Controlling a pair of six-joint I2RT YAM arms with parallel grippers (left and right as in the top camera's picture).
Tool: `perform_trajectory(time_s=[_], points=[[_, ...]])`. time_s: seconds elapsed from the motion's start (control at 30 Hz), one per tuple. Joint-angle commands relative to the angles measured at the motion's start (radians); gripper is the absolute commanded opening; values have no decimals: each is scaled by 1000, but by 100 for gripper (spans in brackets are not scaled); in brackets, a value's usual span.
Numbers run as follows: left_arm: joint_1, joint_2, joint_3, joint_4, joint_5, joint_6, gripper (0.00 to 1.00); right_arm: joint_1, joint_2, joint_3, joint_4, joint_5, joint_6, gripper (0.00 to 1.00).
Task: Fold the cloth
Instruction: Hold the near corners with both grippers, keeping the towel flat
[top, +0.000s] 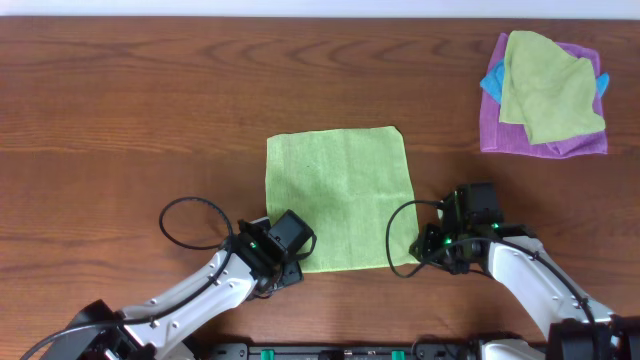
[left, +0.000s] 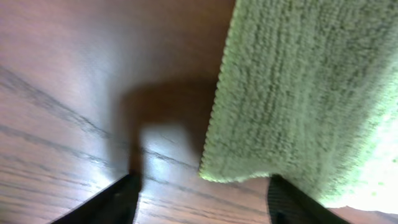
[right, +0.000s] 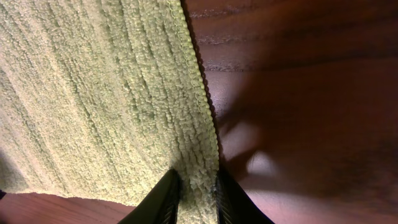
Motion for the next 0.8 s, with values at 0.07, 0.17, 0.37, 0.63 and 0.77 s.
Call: perform_trajectory(time_s=[0.07,0.17,0.37,0.63,0.77], points=[[4,54,-66,16,-92,-6,44,11,35,-44,-19,71,12,23],[4,55,-66,51,-98,-6,50,11,35,-44,-19,71,11,23],[3,57,-66,76,-148,-6,47,11,35,-44,-18,71,11,24],[3,57,-66,77,-154,-5,19,11,35,-44,-18,71,11,24],[4,57,-66,79,-162,-5,16,11,35,-44,-18,71,11,25]])
